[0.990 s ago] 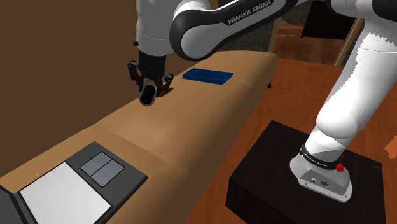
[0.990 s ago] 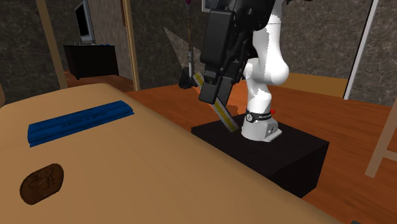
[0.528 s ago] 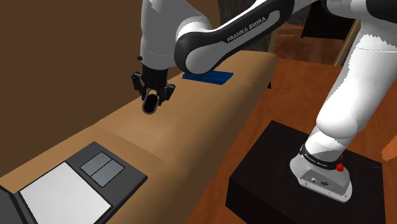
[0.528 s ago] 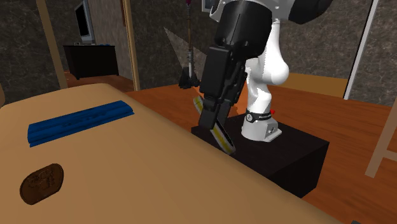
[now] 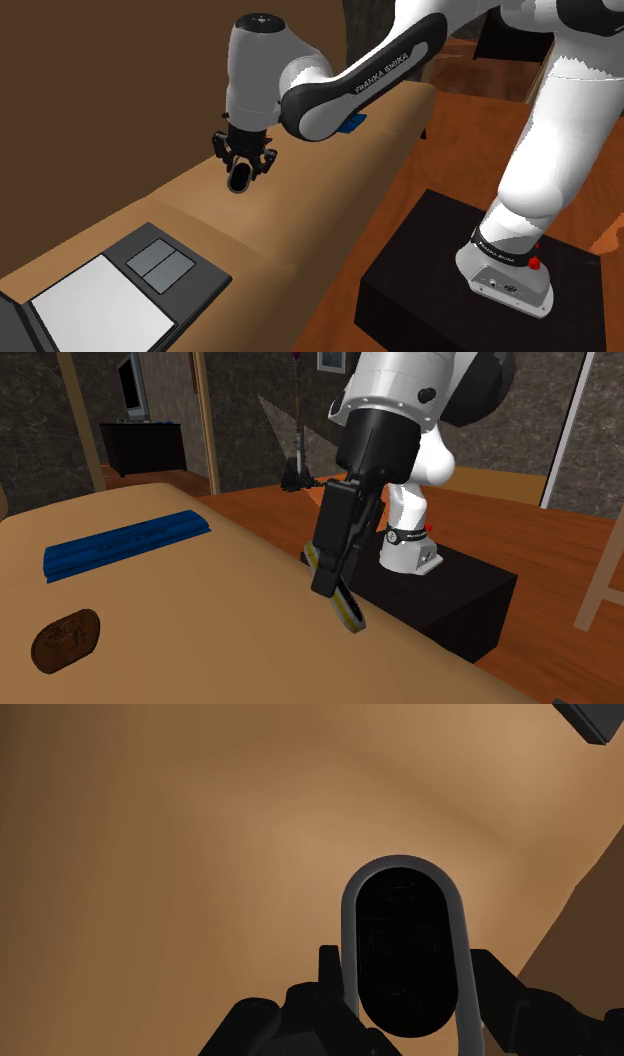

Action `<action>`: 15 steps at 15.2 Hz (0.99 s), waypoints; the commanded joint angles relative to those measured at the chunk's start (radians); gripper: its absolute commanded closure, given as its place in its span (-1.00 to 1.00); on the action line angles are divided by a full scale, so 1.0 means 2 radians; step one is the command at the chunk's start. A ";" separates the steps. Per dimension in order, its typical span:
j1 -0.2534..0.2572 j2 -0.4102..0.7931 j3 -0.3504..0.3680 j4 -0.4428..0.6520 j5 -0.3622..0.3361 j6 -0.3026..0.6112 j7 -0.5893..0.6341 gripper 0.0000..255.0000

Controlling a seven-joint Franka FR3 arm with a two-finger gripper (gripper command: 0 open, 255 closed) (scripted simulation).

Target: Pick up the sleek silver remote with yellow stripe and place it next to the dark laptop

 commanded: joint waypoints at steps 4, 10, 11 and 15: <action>0.007 0.017 -0.008 -0.017 -0.030 0.025 0.025 1.00; 0.019 0.043 -0.023 -0.031 -0.073 0.051 0.059 1.00; 0.022 0.047 -0.026 -0.032 -0.081 0.055 0.065 1.00; 0.032 0.064 -0.038 -0.038 -0.109 0.069 0.088 1.00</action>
